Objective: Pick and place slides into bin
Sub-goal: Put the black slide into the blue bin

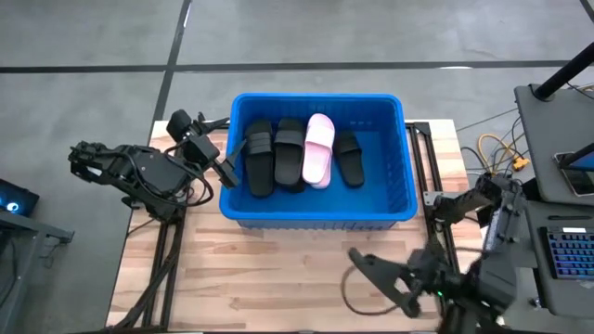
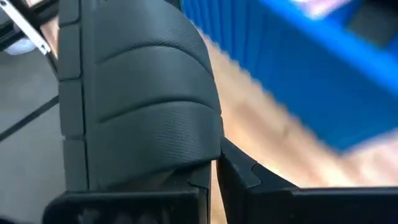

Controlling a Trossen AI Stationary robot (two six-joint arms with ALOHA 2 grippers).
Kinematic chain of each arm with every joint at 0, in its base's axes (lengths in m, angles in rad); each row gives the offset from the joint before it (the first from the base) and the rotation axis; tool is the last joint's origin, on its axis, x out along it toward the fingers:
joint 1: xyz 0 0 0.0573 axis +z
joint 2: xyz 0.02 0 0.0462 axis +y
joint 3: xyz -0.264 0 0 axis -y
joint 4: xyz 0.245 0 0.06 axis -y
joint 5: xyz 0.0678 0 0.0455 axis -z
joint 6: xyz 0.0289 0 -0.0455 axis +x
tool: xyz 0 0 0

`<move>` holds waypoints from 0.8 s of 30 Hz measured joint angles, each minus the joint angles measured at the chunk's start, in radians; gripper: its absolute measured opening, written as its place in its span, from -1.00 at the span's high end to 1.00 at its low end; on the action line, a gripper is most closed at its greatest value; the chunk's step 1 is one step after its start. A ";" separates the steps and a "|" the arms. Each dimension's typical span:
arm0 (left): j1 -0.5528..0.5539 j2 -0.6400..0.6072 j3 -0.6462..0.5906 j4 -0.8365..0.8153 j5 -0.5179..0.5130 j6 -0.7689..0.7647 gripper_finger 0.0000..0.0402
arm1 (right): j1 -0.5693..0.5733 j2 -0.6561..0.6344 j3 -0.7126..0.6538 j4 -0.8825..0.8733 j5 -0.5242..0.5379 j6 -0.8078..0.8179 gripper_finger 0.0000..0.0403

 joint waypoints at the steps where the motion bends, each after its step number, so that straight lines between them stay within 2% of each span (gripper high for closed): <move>1: 0.000 0.001 0.000 0.000 -0.001 0.000 -0.31 | -0.030 -0.002 0.015 0.000 0.015 -0.060 0.96; 13: 0.000 -0.013 0.002 0.000 0.000 0.000 -0.31 | -0.471 -0.047 0.179 0.000 0.091 -0.673 0.96; 20: -0.001 -0.032 0.003 0.000 0.000 0.000 -0.31 | -0.773 -0.082 0.249 0.000 0.074 -0.945 0.96; 24: -0.001 -0.051 0.003 0.000 -0.001 0.001 -0.31 | -0.964 -0.089 0.247 0.000 0.023 -1.062 0.96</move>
